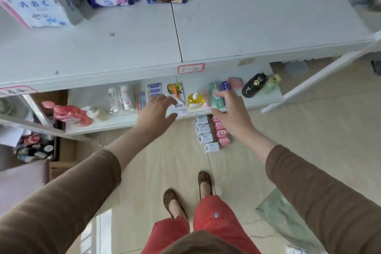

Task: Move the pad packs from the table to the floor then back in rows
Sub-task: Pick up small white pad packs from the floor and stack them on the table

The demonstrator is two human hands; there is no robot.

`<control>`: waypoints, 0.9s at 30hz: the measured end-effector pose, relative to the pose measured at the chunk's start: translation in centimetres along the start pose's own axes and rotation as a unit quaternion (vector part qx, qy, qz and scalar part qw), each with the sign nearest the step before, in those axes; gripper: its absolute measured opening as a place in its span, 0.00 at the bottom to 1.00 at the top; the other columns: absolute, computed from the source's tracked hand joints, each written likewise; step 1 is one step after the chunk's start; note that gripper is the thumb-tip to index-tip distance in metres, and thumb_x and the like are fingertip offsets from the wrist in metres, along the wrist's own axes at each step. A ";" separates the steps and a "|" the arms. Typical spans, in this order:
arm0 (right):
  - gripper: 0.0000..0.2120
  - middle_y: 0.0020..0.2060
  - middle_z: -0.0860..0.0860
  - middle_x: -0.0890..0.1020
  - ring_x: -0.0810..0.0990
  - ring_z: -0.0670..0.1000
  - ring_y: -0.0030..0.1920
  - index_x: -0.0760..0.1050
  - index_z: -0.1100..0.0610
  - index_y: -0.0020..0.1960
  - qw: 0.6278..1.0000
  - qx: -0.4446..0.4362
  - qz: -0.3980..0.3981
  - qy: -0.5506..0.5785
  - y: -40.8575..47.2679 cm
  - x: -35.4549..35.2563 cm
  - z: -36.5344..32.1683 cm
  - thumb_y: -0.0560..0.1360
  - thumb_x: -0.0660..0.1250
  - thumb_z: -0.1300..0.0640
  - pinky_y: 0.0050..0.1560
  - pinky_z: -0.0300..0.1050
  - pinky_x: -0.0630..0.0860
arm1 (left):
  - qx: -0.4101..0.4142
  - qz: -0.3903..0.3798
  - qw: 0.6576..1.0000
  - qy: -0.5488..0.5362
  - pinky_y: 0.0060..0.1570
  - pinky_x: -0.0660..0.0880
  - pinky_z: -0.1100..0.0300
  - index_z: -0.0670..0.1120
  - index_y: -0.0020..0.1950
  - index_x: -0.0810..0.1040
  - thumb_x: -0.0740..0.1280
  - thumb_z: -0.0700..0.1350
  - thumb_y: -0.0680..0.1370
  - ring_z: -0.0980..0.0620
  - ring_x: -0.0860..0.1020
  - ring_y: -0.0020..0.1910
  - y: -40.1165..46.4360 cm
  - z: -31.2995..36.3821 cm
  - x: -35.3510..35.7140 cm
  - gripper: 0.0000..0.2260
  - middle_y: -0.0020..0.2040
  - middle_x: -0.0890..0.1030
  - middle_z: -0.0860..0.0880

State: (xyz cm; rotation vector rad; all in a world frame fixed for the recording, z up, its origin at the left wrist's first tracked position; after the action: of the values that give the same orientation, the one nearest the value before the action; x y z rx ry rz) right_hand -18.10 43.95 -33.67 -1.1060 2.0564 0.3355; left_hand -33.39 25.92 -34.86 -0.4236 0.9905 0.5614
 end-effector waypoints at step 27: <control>0.32 0.68 0.57 0.68 0.72 0.60 0.65 0.62 0.56 0.74 0.962 0.152 -0.214 -0.078 -3.2 31.3 51.9 0.74 0.70 0.59 0.61 0.54 0.73 | -0.182 -0.204 0.962 0.026 0.58 0.71 0.51 0.47 0.71 0.68 0.69 0.46 0.75 0.44 0.72 0.62 0.0 -10.7 57.7 0.24 0.63 0.71 0.46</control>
State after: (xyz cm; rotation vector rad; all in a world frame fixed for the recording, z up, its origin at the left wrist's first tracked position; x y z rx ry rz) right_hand 0.00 51.47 -91.13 -1.2478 1.6107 -0.1049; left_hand -15.78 34.07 -90.22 -0.9510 0.8163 0.3556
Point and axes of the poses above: each hand's wrist, its own y-axis towards the middle knuckle, its own x-axis out of the palm, z = x × y, the point moved 6 cm from there along y, towards the middle knuckle
